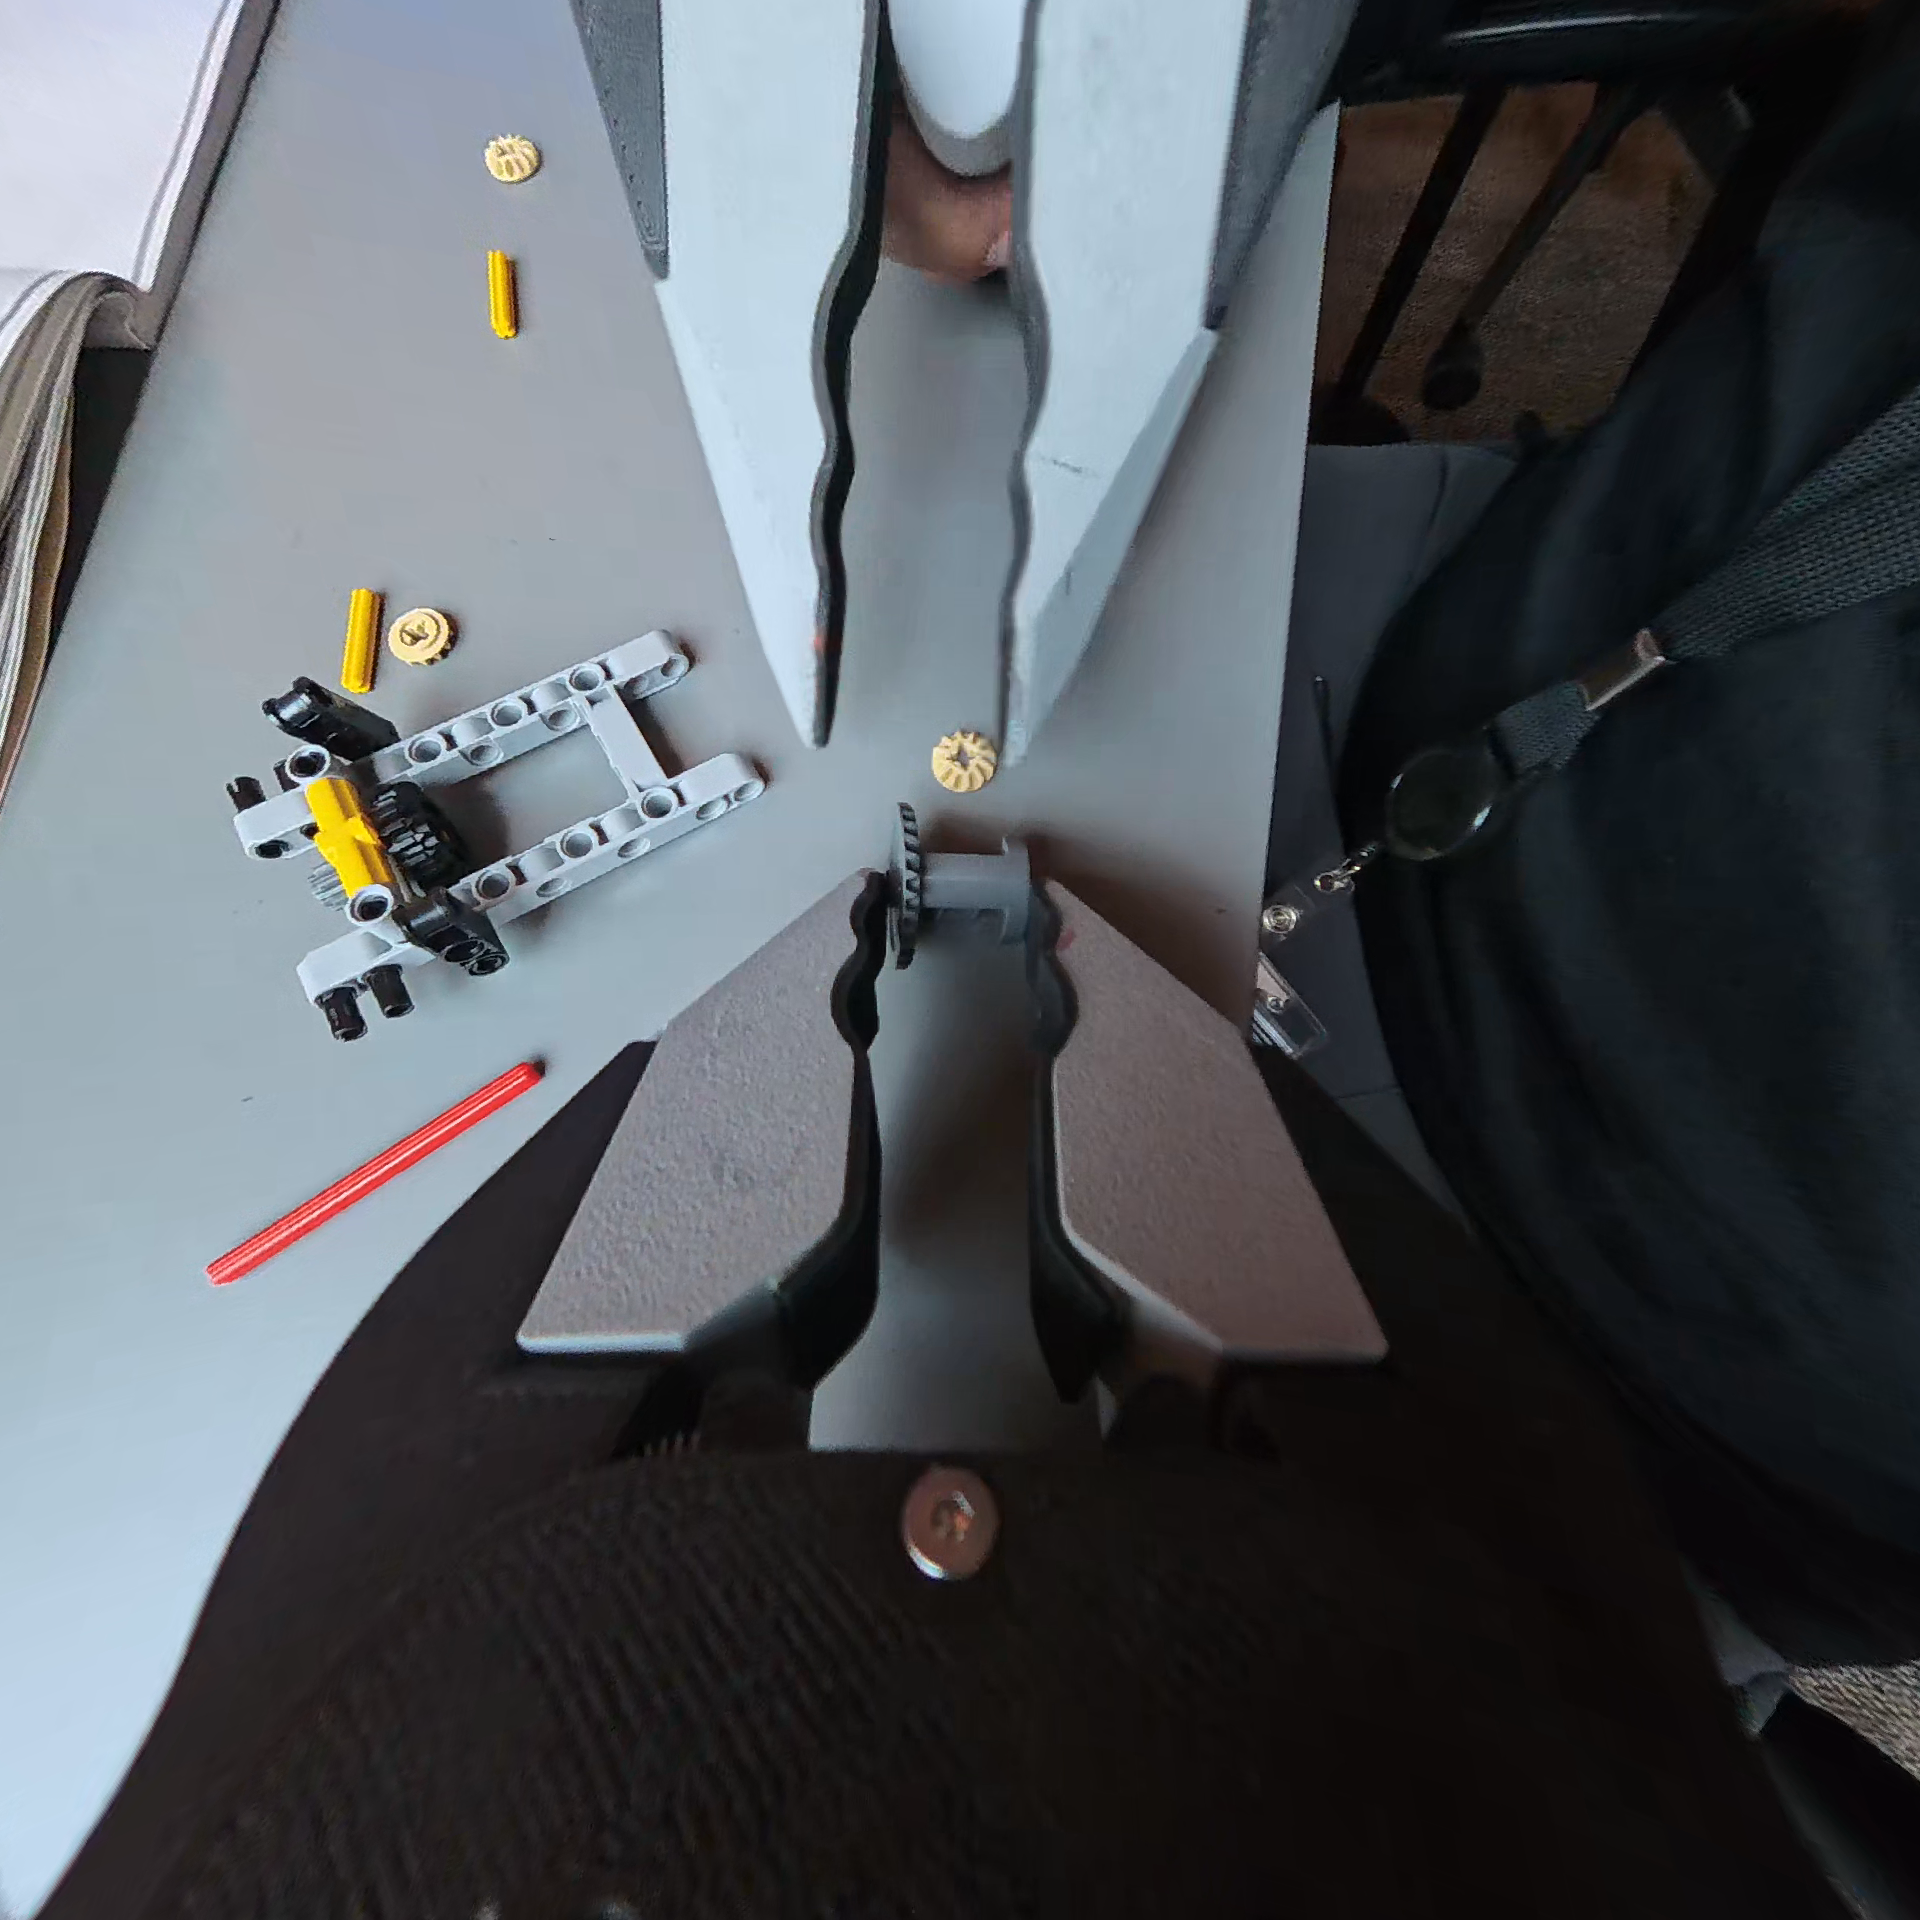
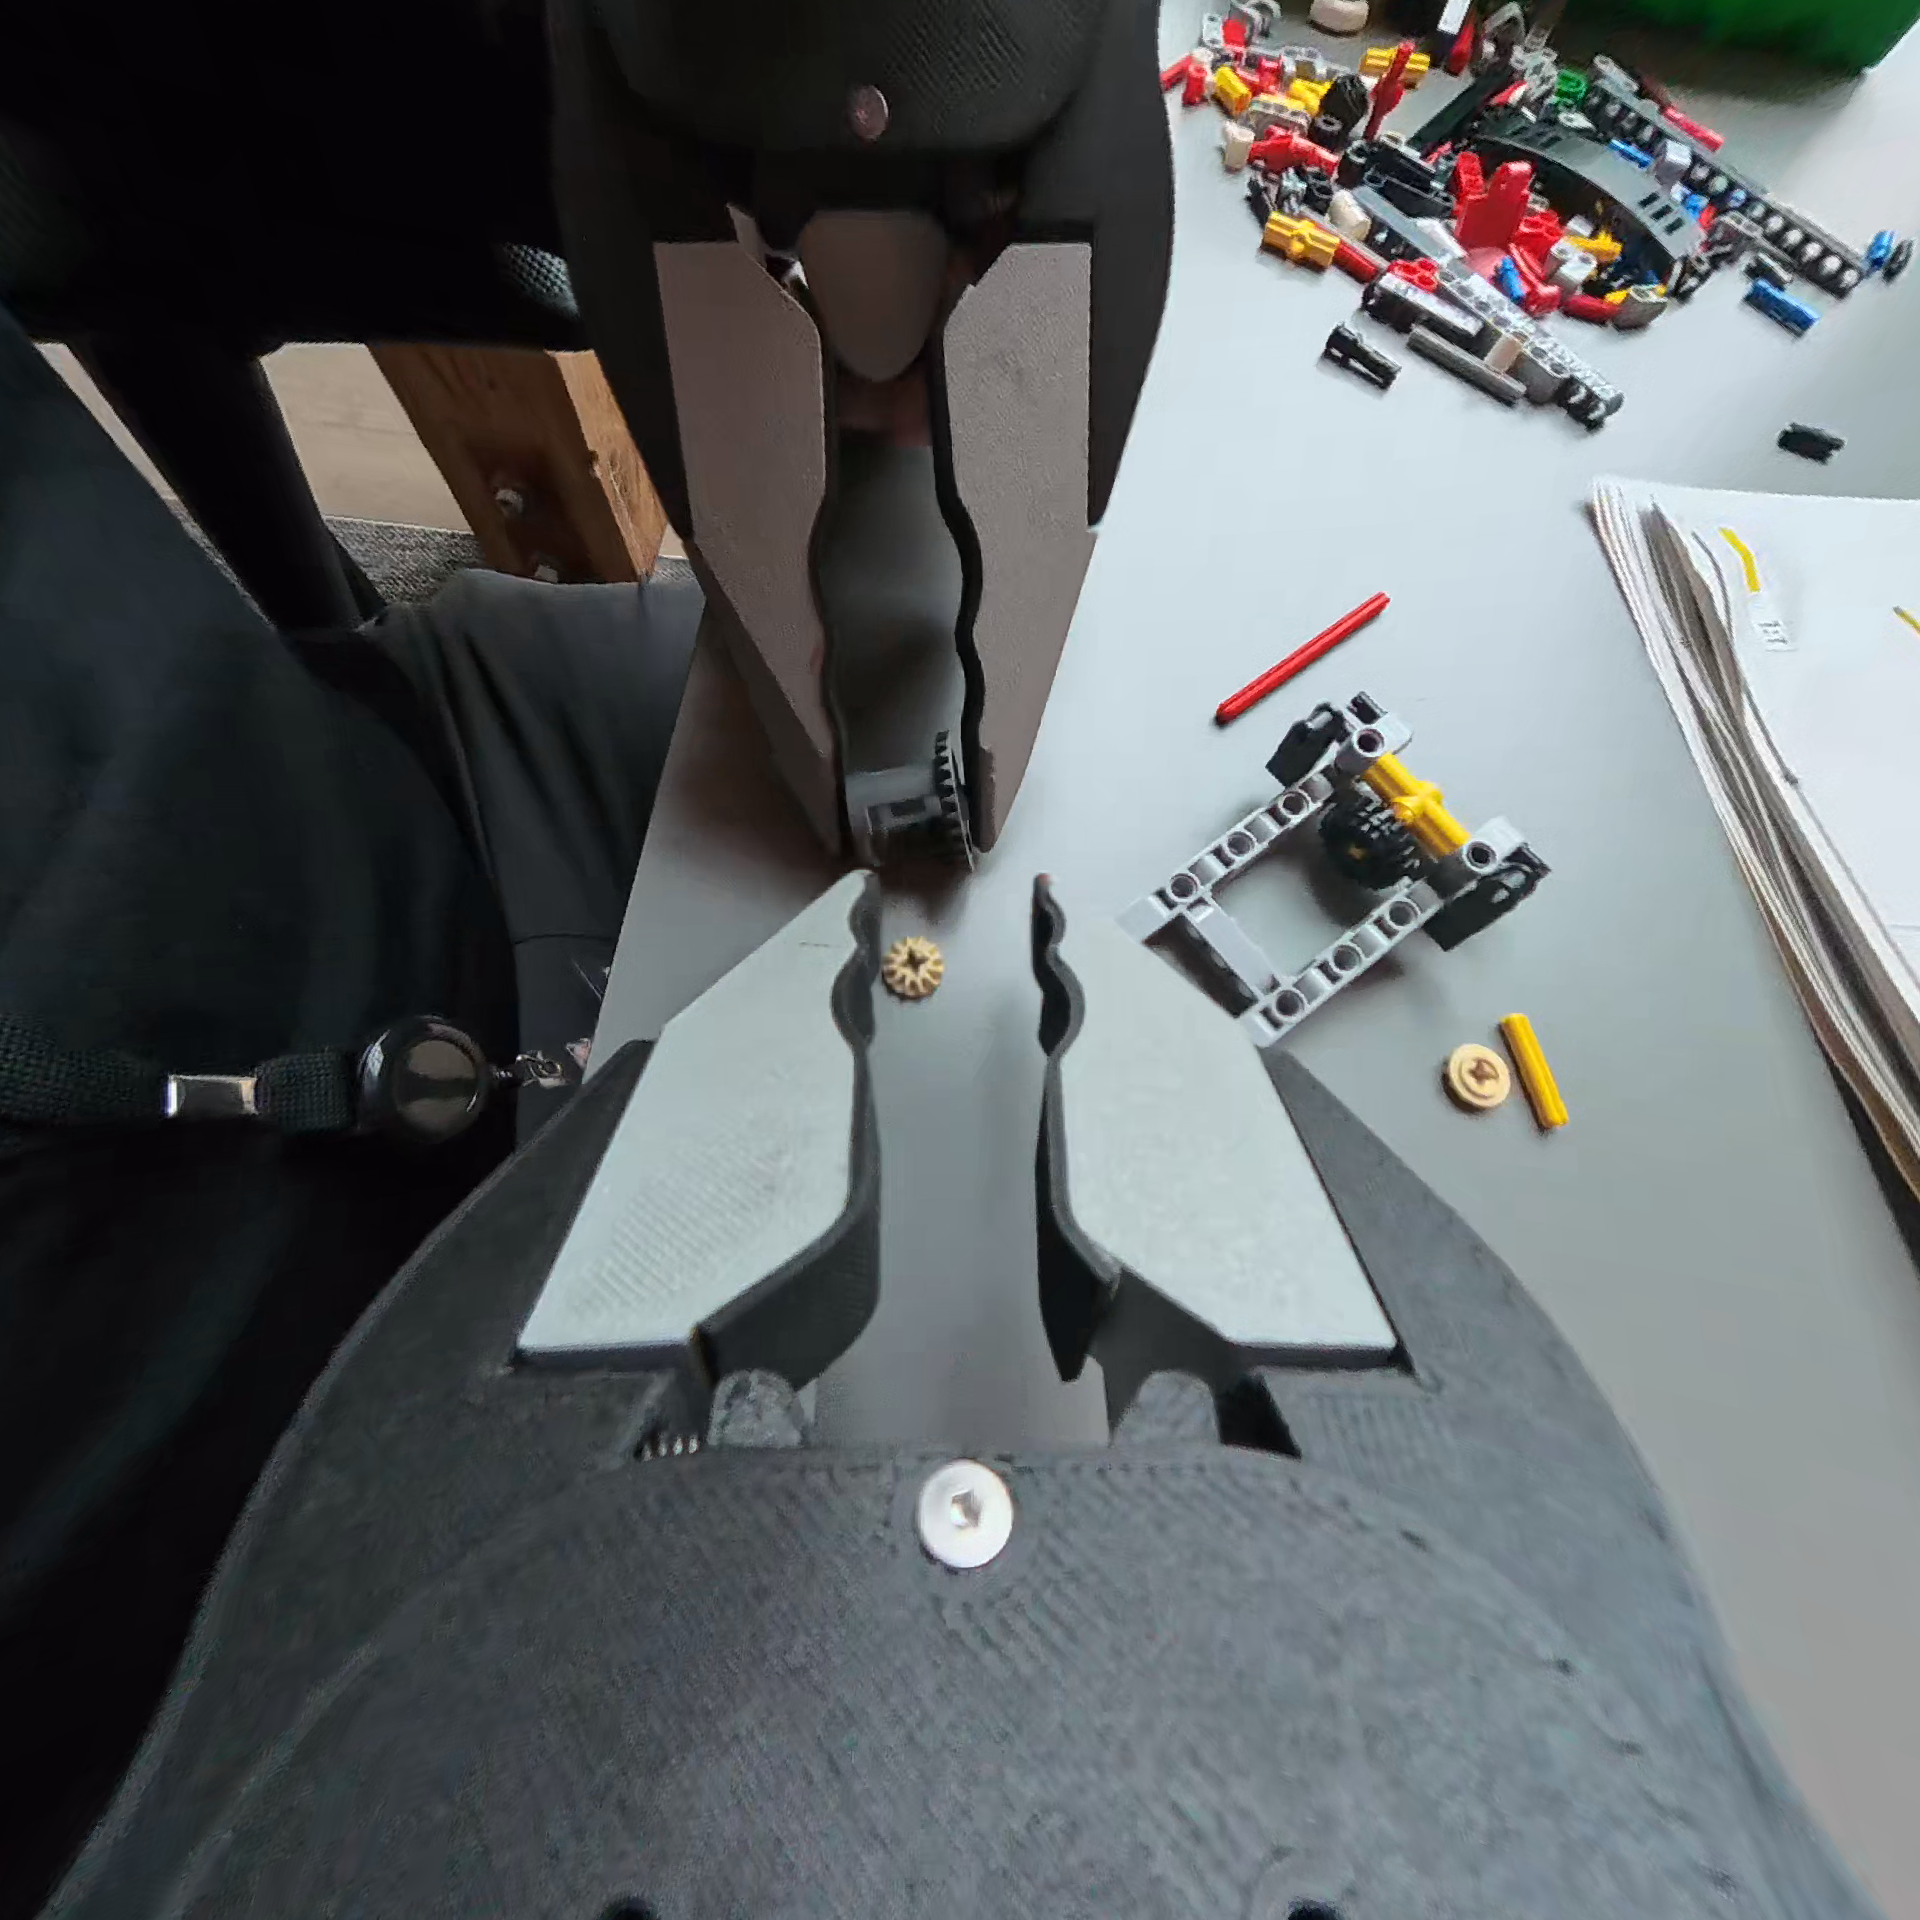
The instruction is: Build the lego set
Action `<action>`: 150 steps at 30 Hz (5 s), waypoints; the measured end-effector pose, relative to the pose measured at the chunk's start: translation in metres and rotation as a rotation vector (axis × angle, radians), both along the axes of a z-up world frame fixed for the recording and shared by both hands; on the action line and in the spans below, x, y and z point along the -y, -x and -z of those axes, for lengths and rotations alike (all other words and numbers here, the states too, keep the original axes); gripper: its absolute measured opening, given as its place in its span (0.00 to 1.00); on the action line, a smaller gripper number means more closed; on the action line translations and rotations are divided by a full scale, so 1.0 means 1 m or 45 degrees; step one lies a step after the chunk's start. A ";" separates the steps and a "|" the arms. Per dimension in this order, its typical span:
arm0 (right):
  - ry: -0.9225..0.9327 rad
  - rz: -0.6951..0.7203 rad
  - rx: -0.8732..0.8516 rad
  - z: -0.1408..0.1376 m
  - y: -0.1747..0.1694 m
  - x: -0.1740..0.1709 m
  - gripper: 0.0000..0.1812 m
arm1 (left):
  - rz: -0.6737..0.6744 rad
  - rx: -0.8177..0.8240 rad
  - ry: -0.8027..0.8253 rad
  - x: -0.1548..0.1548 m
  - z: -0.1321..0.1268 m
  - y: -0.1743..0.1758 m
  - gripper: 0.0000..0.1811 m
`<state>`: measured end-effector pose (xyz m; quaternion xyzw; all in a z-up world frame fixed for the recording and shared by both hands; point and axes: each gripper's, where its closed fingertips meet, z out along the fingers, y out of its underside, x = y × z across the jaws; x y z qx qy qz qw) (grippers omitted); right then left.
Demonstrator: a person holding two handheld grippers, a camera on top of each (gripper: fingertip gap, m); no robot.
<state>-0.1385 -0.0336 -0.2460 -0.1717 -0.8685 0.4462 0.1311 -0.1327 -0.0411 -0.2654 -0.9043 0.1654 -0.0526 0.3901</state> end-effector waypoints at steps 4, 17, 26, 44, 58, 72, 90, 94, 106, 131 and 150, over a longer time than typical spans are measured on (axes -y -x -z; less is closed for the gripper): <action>-0.019 -0.026 -0.101 -0.003 0.000 0.010 0.14 | -0.002 0.011 0.005 -0.001 0.000 0.000 0.13; -0.110 -0.035 -0.129 0.005 0.003 0.015 0.00 | -0.014 0.010 0.004 0.002 0.000 -0.003 0.14; -0.066 -0.023 -0.033 0.005 0.005 0.011 0.00 | -0.095 -0.079 -0.074 0.004 -0.006 0.007 0.16; -0.098 -0.044 0.018 0.012 -0.009 -0.014 0.09 | -0.056 0.025 -0.034 0.006 -0.005 0.004 0.12; -0.168 -0.085 0.003 0.019 -0.009 -0.008 0.06 | -0.058 0.050 -0.037 0.000 -0.006 0.005 0.13; -0.211 -0.054 -0.060 0.020 -0.005 -0.006 0.00 | -0.044 0.003 -0.014 -0.001 -0.002 0.001 0.12; -0.154 -0.055 -0.041 0.015 -0.006 -0.009 0.04 | -0.066 0.010 -0.022 0.002 -0.003 0.006 0.12; -0.118 -0.054 -0.009 0.013 -0.006 -0.010 0.08 | -0.063 0.008 -0.024 0.005 -0.003 0.006 0.12; -0.177 -0.081 0.004 0.020 0.002 0.005 0.04 | -0.045 0.003 -0.010 0.009 -0.002 0.009 0.12; -0.230 -0.093 -0.403 0.002 0.000 0.006 0.04 | 0.107 0.123 0.029 -0.002 -0.002 0.006 0.12; -0.354 -0.279 -0.335 0.013 -0.015 -0.009 0.07 | 0.384 0.011 0.134 0.007 -0.002 0.011 0.12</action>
